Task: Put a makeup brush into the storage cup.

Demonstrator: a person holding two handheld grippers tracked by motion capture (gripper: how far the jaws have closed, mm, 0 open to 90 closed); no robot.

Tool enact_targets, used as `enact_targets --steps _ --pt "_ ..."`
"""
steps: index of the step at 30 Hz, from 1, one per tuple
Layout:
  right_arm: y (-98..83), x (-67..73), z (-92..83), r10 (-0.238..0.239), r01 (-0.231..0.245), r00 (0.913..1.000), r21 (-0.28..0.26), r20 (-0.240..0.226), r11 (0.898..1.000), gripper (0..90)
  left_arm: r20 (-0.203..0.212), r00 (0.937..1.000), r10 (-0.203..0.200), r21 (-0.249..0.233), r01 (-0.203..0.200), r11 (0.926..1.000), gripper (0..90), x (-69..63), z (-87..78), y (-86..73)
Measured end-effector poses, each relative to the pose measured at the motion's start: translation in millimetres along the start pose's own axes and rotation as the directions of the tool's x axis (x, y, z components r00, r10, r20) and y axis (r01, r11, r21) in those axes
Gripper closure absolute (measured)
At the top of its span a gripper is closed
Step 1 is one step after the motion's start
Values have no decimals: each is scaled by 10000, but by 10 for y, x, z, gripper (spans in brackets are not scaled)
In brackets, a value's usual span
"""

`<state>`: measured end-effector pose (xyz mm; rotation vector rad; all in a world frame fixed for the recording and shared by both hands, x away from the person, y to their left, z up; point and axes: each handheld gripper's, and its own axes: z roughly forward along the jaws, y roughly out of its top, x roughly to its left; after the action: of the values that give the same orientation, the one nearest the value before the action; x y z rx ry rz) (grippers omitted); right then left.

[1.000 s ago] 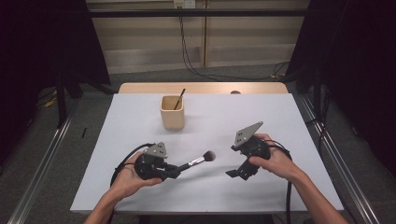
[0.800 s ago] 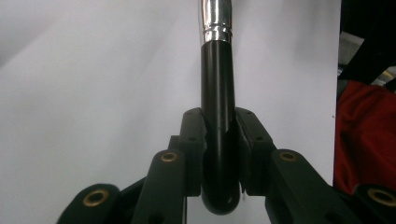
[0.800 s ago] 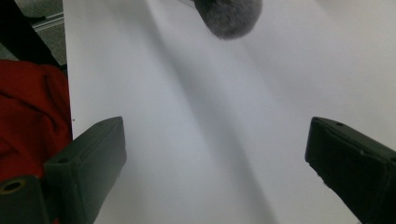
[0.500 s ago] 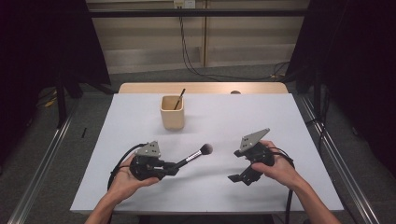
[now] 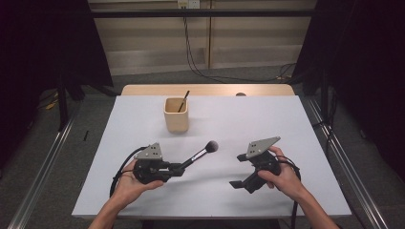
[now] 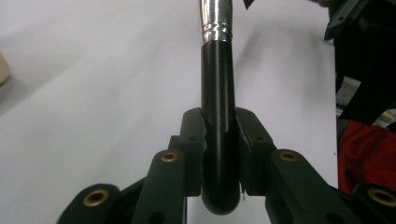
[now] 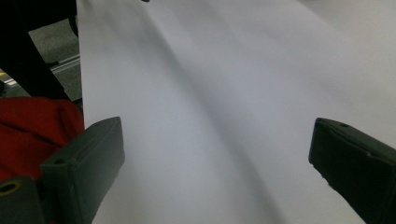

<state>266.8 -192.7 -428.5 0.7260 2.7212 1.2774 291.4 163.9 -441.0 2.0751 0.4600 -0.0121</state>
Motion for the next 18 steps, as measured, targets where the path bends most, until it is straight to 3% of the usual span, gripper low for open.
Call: enact_targets --steps 9,13,18 --pt "-27 15 28 36 5 9991 -995 413 9950 21 -43 10000 12 -811 -15 9967 747 -14 -22 2" --pt "-36 25 40 159 0 9958 -1753 896 9845 16 103 9999 63 -1003 -52 9949 747 -46 -16 16" --pt "-51 36 63 196 -18 9971 -2359 731 9718 13 104 9998 165 -1230 -151 9923 747 -65 -5 31"
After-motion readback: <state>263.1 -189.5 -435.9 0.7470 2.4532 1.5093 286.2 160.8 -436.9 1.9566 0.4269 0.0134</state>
